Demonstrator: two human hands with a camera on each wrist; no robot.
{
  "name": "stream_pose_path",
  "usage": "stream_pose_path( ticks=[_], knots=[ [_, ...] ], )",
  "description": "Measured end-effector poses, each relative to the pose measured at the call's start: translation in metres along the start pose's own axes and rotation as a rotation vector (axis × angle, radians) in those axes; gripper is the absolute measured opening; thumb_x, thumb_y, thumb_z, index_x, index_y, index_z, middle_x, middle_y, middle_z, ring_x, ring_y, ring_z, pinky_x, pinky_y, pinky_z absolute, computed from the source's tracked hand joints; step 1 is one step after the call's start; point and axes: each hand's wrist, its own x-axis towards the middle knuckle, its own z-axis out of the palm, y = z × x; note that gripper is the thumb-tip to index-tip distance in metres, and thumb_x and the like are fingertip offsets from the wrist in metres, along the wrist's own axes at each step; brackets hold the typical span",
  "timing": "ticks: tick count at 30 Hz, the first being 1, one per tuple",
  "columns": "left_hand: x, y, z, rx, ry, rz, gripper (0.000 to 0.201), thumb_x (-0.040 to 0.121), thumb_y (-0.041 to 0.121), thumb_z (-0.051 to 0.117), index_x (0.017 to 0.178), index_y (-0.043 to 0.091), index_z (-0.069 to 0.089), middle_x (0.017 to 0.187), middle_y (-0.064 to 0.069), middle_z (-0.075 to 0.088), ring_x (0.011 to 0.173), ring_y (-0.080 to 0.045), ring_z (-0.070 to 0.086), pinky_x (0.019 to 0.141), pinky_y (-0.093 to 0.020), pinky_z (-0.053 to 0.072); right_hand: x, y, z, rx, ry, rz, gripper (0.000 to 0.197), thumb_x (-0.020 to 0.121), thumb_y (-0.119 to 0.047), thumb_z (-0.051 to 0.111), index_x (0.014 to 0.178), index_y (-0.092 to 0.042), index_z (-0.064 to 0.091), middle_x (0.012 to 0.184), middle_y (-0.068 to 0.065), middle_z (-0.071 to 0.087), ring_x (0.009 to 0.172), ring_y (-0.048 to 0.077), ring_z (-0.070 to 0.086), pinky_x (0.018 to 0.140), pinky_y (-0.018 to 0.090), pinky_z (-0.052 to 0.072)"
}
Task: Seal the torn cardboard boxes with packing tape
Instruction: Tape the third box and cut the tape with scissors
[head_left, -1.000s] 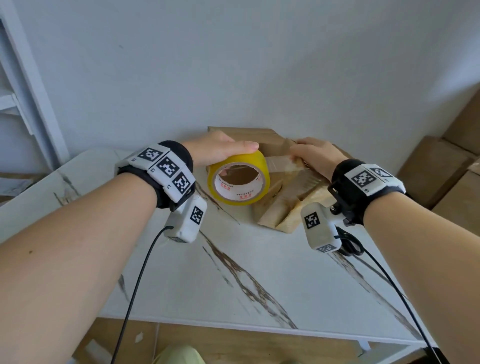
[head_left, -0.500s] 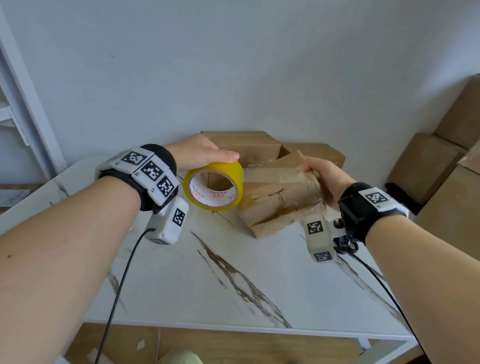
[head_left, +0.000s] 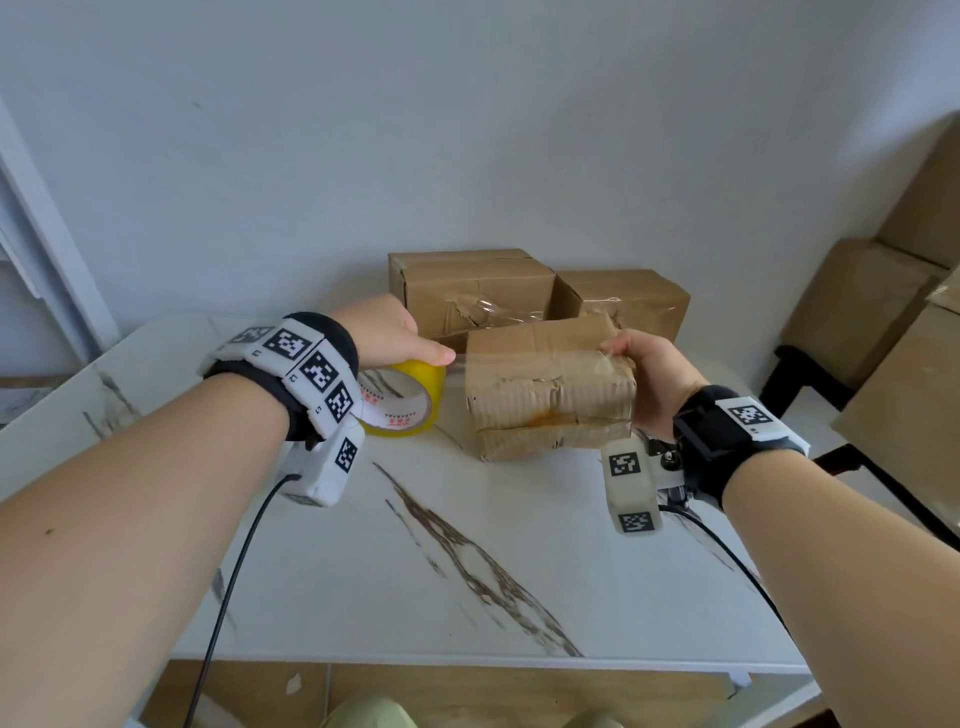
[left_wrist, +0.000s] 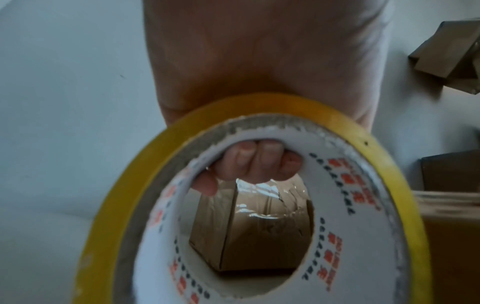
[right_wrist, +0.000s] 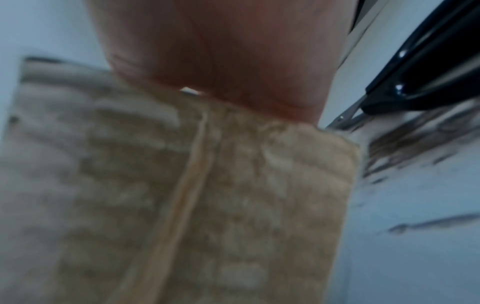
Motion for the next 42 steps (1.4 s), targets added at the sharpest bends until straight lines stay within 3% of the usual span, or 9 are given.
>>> stream_pose_path(
  ticks=[6,11,14,16,20,30,34,39,42],
  knots=[
    [0.004,0.006,0.008,0.043,0.032,-0.024,0.049,0.085,0.045,0.062,0.055,0.011,0.043,0.058,-0.003,0.036,0.057,-0.018,0.038,0.056,-0.028,0.028,0.011,0.002,-0.004,-0.012,0.009,0.045,0.079,0.052,-0.022,0.069,0.128,-0.011,0.052,0.133,0.018,0.055,0.121,0.040,0.052,0.094,0.060,0.043],
    [0.001,0.016,0.011,0.058,0.055,0.088,0.036,0.090,0.034,0.060,0.121,0.017,0.062,0.123,-0.002,0.060,0.110,-0.018,0.054,0.088,-0.027,0.039,0.014,-0.004,0.004,-0.075,0.066,0.058,0.044,0.079,-0.017,0.060,0.122,-0.009,0.051,0.135,0.019,0.051,0.118,0.037,0.054,0.097,0.055,0.045],
    [-0.003,0.023,0.012,0.071,0.018,0.170,0.050,0.092,0.028,0.057,0.141,0.026,0.043,0.126,-0.012,0.058,0.086,-0.015,0.057,0.076,-0.023,0.037,0.015,-0.007,0.017,-0.413,0.135,-0.117,0.051,0.094,-0.011,0.046,0.143,-0.020,0.037,0.136,0.010,0.049,0.116,0.029,0.055,0.098,0.042,0.047],
    [-0.005,0.025,0.013,0.073,0.010,0.180,0.052,0.093,0.025,0.056,0.142,0.029,0.041,0.123,-0.015,0.060,0.077,-0.009,0.055,0.070,-0.024,0.037,0.008,-0.007,0.028,-0.650,0.177,-0.237,0.052,0.097,-0.024,0.043,0.147,-0.027,0.029,0.131,0.002,0.048,0.108,0.018,0.053,0.090,0.031,0.047],
    [-0.007,0.025,0.013,0.083,0.006,0.149,0.049,0.094,0.022,0.055,0.141,0.031,0.043,0.135,-0.012,0.052,0.117,-0.034,0.049,0.095,-0.037,0.042,0.001,-0.003,0.036,-1.023,0.025,-0.219,0.105,0.069,-0.074,0.057,0.151,-0.029,0.009,0.154,0.005,0.027,0.135,0.025,0.036,0.107,0.040,0.037],
    [-0.008,0.025,0.014,0.107,-0.007,0.123,0.049,0.095,0.024,0.052,0.142,0.033,0.039,0.140,-0.013,0.048,0.126,-0.035,0.044,0.100,-0.039,0.039,-0.011,-0.011,0.019,-1.101,0.050,-0.360,0.050,0.099,-0.031,0.043,0.147,-0.030,0.029,0.145,0.002,0.043,0.097,0.015,0.055,0.075,0.020,0.044],
    [-0.008,0.023,0.017,0.128,0.030,0.123,0.046,0.097,0.023,0.047,0.140,0.037,0.041,0.144,-0.004,0.046,0.109,-0.023,0.057,0.084,-0.028,0.043,-0.016,-0.010,0.022,-1.036,0.123,-0.365,0.043,0.101,-0.020,0.033,0.141,-0.032,0.040,0.137,0.002,0.052,0.092,0.017,0.056,0.073,0.020,0.043],
    [-0.003,0.026,0.019,0.015,0.047,0.061,0.040,0.090,0.059,0.038,0.105,0.030,0.061,0.113,0.002,0.056,0.106,-0.019,0.051,0.088,-0.034,0.038,-0.024,-0.003,0.032,-1.059,0.055,-0.261,0.075,0.087,-0.059,0.049,0.149,-0.029,0.019,0.147,0.003,0.039,0.123,0.024,0.049,0.094,0.035,0.049],
    [-0.004,0.028,0.021,0.069,0.026,0.081,0.072,0.075,0.069,0.056,0.134,0.027,0.052,0.143,0.007,0.047,0.131,-0.017,0.042,0.107,-0.037,0.033,-0.027,-0.006,0.034,-1.031,0.053,-0.205,0.089,0.077,-0.063,0.060,0.149,-0.031,0.017,0.144,0.001,0.041,0.120,0.026,0.051,0.090,0.041,0.052]
  ],
)
